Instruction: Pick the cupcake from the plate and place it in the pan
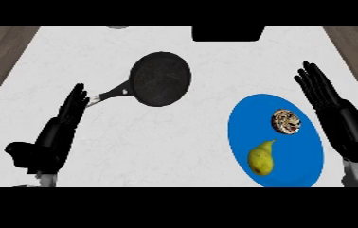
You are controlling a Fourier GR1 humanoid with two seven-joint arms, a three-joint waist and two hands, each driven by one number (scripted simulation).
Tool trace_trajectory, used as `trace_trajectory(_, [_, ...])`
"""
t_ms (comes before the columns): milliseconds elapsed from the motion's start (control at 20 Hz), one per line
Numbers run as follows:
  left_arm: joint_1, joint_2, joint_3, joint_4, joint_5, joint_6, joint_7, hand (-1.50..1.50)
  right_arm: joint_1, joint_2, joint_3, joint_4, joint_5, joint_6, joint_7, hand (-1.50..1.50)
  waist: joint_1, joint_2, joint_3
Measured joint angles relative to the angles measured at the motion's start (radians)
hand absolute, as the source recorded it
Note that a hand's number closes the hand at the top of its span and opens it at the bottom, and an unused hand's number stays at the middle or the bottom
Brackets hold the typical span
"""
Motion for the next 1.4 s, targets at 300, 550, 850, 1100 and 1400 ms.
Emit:
trace_trajectory(300, [-0.023,0.088,0.096,0.118,-0.047,0.035,0.094,0.00,-0.098,0.037,-0.098,0.042,-0.052,-0.041,0.027,-1.50,0.005,0.031,0.004])
trace_trajectory(550, [0.018,0.118,0.125,0.171,-0.057,0.057,0.136,0.00,-0.050,0.000,-0.234,0.129,0.064,-0.261,0.027,1.50,-0.046,0.039,-0.001])
trace_trajectory(850, [-0.038,0.138,0.155,0.278,-0.064,0.030,0.172,0.00,0.080,0.207,-0.283,0.071,0.107,-0.483,-0.126,-1.50,-0.030,0.035,0.004])
trace_trajectory(1100, [-0.082,0.127,0.163,0.334,-0.088,0.013,0.183,0.00,0.202,0.152,-0.233,-0.090,0.227,-0.526,-0.025,-1.50,-0.015,0.034,0.003])
trace_trajectory(1400, [-0.112,0.126,0.161,0.346,-0.099,0.001,0.198,0.00,0.234,-0.083,-0.199,-0.174,0.370,-0.486,0.312,-1.50,0.000,0.036,-0.002])
